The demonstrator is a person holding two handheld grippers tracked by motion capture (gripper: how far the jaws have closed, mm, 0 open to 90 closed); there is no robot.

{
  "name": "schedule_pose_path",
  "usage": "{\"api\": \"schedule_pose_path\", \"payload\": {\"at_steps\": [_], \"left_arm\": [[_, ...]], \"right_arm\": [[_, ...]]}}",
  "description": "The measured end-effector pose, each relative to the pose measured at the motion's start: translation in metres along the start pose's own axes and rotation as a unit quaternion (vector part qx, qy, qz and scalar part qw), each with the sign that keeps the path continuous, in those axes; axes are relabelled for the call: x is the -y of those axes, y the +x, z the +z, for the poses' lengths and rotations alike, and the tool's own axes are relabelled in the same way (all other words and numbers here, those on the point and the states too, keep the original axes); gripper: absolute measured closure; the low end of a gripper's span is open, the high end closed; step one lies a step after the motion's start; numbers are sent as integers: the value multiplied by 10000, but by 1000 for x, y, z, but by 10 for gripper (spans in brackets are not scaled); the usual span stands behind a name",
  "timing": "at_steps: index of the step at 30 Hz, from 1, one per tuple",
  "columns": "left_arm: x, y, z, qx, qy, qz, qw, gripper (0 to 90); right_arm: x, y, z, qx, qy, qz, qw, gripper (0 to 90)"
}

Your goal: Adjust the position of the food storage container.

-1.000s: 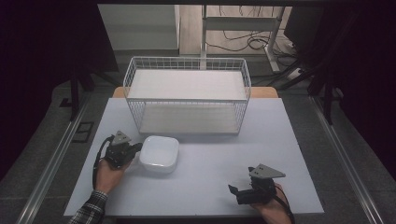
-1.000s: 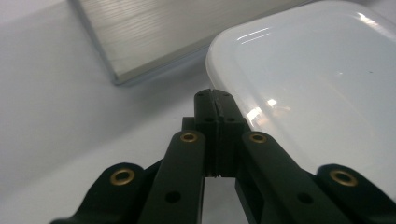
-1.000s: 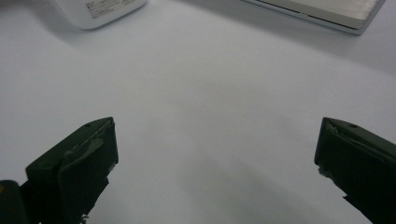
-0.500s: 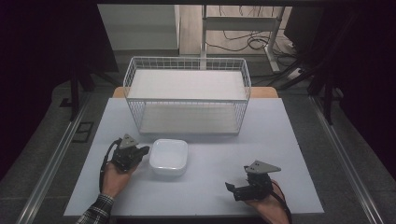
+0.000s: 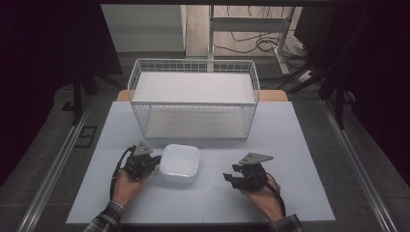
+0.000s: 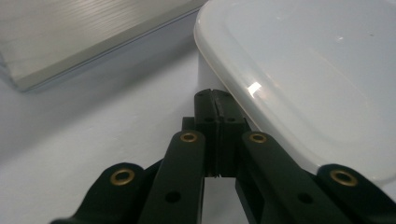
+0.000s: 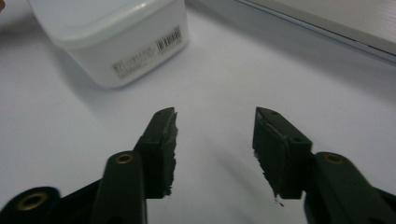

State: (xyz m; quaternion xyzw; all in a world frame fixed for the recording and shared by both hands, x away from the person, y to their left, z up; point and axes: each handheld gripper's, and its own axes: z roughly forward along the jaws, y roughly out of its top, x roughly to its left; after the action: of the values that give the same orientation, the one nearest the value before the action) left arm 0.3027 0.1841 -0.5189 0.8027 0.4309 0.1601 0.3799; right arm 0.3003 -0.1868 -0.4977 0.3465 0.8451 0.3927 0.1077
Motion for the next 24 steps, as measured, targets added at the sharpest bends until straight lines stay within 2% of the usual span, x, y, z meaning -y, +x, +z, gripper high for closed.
{"api": "schedule_pose_path", "payload": {"at_steps": [2, 3, 4, 7, 9, 10, 11, 12, 15, 17, 19, 21, 24], "left_arm": [[-1, -3, 1, 35, -10, -8, 10000, 899], [-2, -11, 2, 115, 10, 54, 9999, 899], [-3, -13, 3, 141, 9, 90, 9999, 899], [-6, -24, 7, 335, 4, 138, 9993, 898], [-7, -30, 10, 535, 20, 111, 9985, 898], [-7, -32, 11, 583, 50, 148, 9982, 898], [-9, -33, 12, 493, 99, 301, 9983, 898], [-10, -33, 13, 428, 104, 316, 9985, 898], [-17, -20, 20, 312, -20, 69, 9995, 898], [-21, -15, 29, 231, -40, 146, 9996, 898], [-24, -10, 38, 366, -80, 71, 9993, 898], [-25, -9, 46, 634, -203, -38, 9978, 897], [-23, -13, 47, 556, -106, 8, 9984, 898]], "right_arm": [[-2, -1, 2, -17, 15, -10, 10000, 529], [-10, -2, 9, -20, 55, -95, 9999, 587], [-12, -2, 12, -28, 52, -100, 9999, 599], [-19, -5, 20, -26, 42, -140, 9999, 670], [-22, -6, 25, -41, 52, -116, 9999, 714], [-24, -7, 28, -52, 36, -108, 9999, 745], [-26, -8, 31, -64, 38, -111, 9999, 774], [-28, -9, 34, -60, 45, -129, 9999, 815], [-34, -10, 41, -10, 45, -130, 9999, 886], [-38, -12, 47, -29, 26, -83, 10000, 888], [-41, -13, 53, -34, 24, -62, 10000, 888], [-43, -13, 59, 6, 23, -97, 10000, 888], [-43, -15, 65, 45, 29, -119, 9999, 888]]}}
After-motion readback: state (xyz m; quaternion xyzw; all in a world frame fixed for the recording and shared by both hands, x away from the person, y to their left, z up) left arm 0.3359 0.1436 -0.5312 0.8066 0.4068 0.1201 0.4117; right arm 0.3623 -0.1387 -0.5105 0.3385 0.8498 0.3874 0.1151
